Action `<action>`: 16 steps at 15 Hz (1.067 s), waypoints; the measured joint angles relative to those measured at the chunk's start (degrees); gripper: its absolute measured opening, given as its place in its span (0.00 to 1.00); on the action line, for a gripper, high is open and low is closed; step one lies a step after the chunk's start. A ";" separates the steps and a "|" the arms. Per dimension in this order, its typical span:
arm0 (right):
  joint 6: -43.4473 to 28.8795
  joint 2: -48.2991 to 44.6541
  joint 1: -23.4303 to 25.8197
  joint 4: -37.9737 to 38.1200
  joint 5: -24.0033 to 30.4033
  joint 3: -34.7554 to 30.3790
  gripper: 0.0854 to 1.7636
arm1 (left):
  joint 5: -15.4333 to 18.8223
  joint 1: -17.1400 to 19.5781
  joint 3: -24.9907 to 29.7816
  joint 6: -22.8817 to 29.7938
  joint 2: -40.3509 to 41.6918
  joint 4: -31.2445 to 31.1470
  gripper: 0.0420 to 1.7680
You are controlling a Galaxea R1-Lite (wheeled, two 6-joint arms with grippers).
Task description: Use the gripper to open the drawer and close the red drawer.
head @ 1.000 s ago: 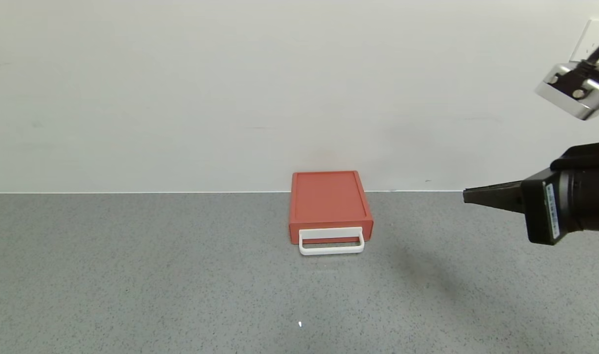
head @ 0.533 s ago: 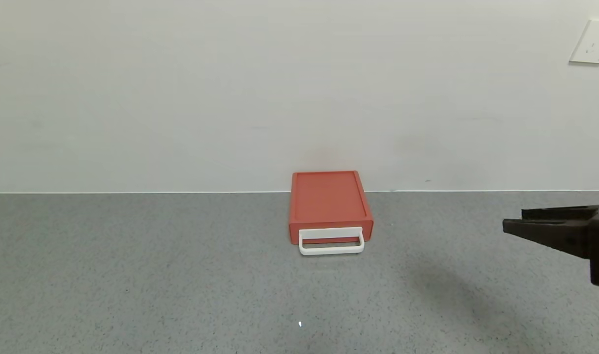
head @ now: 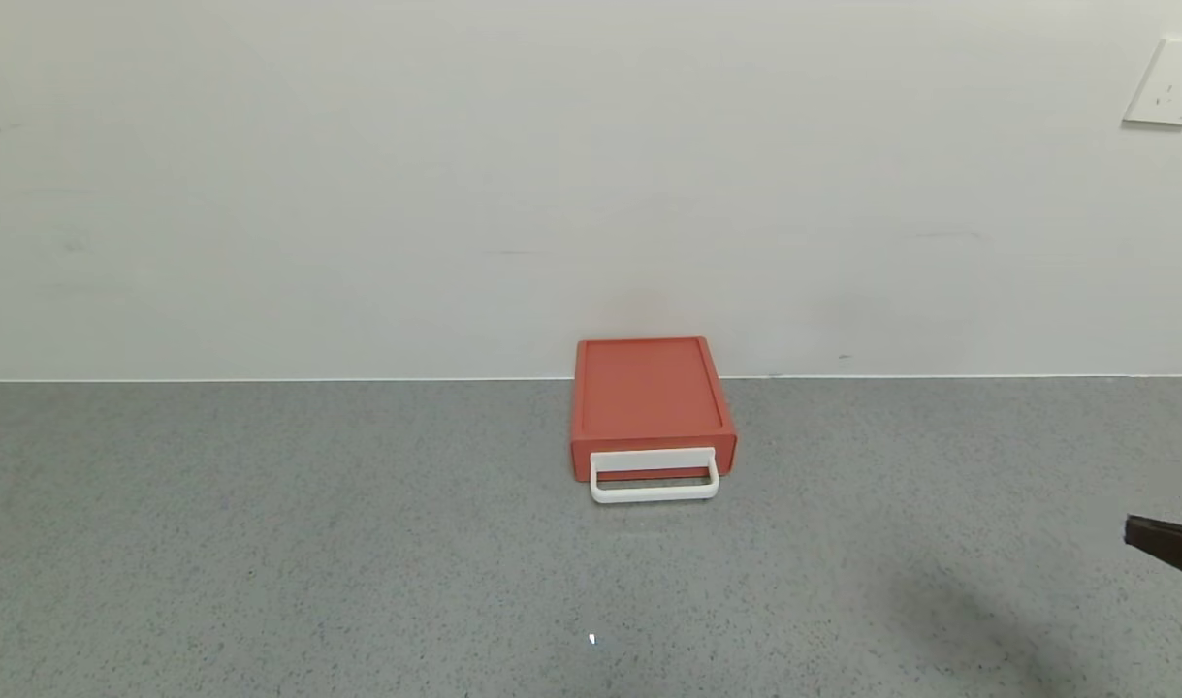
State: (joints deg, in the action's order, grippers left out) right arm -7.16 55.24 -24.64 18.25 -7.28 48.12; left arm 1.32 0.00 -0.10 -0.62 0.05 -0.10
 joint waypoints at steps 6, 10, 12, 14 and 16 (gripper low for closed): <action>-2.12 -12.98 15.41 -0.04 -5.36 -5.12 0.86 | 0.00 0.00 0.00 -0.09 0.00 0.00 0.99; -1.74 -23.82 21.44 0.95 -5.89 -7.63 0.90 | -0.05 0.00 0.00 -0.11 0.00 0.00 0.99; -1.50 -29.33 22.10 3.68 -5.91 -7.98 0.92 | -0.05 0.00 0.00 -0.09 0.00 0.00 0.99; -1.39 -33.77 22.88 6.34 -6.06 -8.02 0.93 | -0.06 0.00 0.00 -0.06 0.00 0.00 0.99; -1.38 -37.24 24.94 7.16 -6.06 -8.35 0.94 | -0.09 0.00 0.00 -0.01 0.00 0.10 0.99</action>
State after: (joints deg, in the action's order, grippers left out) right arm -8.53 17.99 0.30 25.41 -13.34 39.77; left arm 1.23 0.00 -0.10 -0.63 0.05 0.00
